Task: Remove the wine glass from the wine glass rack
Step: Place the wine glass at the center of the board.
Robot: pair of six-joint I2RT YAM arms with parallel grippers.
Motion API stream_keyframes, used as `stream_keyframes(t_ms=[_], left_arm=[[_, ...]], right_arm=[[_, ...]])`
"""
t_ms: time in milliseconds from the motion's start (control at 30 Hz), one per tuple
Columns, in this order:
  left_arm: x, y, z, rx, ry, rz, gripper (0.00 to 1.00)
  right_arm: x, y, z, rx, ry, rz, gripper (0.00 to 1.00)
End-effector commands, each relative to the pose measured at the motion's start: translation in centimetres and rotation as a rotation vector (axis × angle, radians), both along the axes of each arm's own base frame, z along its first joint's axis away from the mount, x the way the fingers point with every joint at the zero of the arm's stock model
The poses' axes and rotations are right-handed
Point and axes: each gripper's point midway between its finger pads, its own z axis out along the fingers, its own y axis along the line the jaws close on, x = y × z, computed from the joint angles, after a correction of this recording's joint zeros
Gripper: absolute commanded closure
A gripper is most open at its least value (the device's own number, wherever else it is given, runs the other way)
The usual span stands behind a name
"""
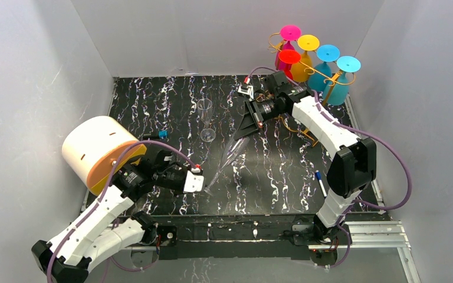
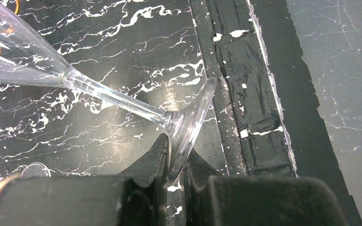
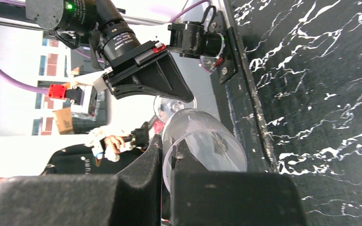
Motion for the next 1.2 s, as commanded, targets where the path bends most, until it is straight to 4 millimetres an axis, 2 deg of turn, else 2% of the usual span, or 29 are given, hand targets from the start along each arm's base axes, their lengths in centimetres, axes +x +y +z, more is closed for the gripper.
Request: stream_keyframes(t_ms=[0, 167, 433, 533, 667, 867, 1167], left_arm=[[4.3, 0.0, 1.5, -0.018, -0.121, 0.155, 1.00], [4.5, 0.2, 1.4, -0.011, -0.123, 0.178, 0.99], [4.1, 0.6, 2.2, -0.039, -0.139, 0.201, 0.63], [4.0, 0.7, 2.2, -0.044, -0.135, 0.204, 0.52], [3.7, 0.7, 2.1, -0.045, -0.125, 0.204, 0.42], [3.4, 0.9, 2.0, -0.040, -0.115, 0.202, 0.19], [3.1, 1.3, 1.8, -0.026, -0.111, 0.202, 0.12]], right_arm=[[-4.1, 0.3, 2.0, 0.062, 0.046, 0.098, 0.99], [-3.6, 0.4, 1.7, 0.037, 0.017, 0.066, 0.99], [-2.4, 0.7, 1.3, -0.014, -0.050, -0.006, 0.99], [-2.0, 0.7, 1.4, -0.027, -0.071, -0.026, 0.99], [-1.6, 0.7, 1.3, -0.053, -0.100, -0.055, 0.99], [-1.0, 0.6, 1.2, -0.086, -0.134, -0.095, 0.99], [0.4, 0.3, 1.2, -0.155, -0.196, -0.176, 0.99]])
